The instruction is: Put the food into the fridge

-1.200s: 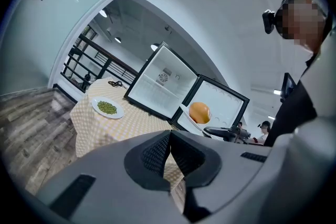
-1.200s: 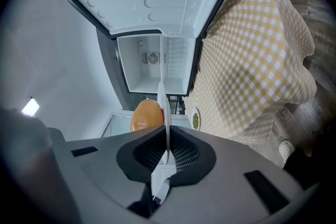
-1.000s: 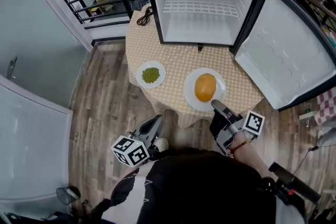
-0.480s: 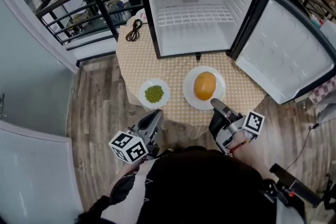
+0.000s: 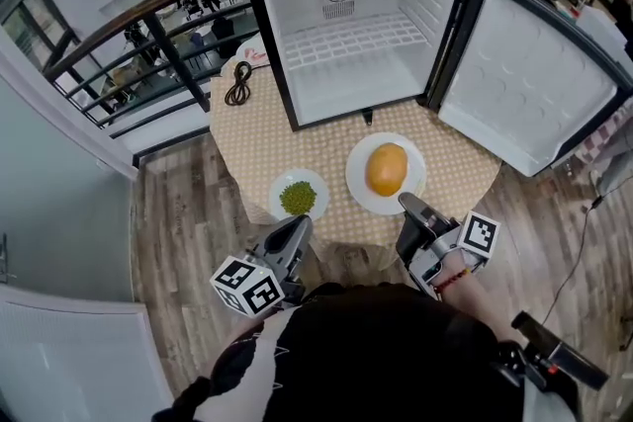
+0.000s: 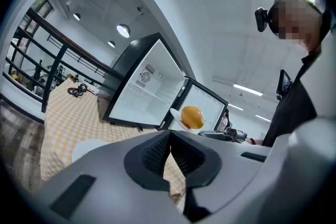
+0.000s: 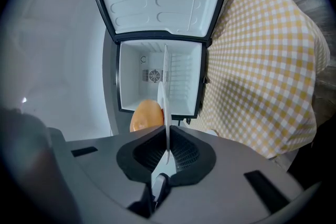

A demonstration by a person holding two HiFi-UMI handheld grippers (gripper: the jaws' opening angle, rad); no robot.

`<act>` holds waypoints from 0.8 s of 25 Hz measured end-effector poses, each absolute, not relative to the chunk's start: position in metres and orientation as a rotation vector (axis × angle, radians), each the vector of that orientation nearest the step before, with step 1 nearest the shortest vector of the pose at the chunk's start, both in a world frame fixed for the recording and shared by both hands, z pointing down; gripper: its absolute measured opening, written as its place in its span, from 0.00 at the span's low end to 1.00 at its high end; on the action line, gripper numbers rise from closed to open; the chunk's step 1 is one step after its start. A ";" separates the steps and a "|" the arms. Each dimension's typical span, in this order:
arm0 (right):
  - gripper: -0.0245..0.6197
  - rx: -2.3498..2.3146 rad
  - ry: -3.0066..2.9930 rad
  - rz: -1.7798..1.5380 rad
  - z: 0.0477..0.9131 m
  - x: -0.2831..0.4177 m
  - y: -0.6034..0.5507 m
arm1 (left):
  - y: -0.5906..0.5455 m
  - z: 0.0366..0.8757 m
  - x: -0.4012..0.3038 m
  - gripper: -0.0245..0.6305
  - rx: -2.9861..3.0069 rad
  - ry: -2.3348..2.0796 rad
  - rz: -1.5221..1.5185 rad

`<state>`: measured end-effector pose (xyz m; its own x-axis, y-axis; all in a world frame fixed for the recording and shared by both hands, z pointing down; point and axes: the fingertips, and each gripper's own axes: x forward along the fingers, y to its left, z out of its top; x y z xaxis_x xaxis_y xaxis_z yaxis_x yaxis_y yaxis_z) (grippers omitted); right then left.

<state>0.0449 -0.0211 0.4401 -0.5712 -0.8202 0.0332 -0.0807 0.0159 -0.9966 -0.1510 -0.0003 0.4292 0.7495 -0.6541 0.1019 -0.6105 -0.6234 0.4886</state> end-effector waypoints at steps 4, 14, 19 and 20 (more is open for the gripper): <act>0.08 -0.928 1.711 -1.595 0.438 0.036 -0.025 | -0.001 0.429 -0.157 0.06 2.458 -0.937 -0.123; 0.08 -1.008 1.693 -1.608 0.446 0.042 -0.034 | 0.006 0.442 -0.171 0.06 2.442 -0.971 -0.128; 0.08 -1.022 1.692 -1.586 0.441 0.053 -0.059 | -0.003 0.438 -0.162 0.06 2.458 -0.944 -0.109; 0.08 -1.018 1.695 -1.582 0.440 0.053 -0.066 | -0.007 0.437 -0.161 0.06 2.459 -0.949 -0.107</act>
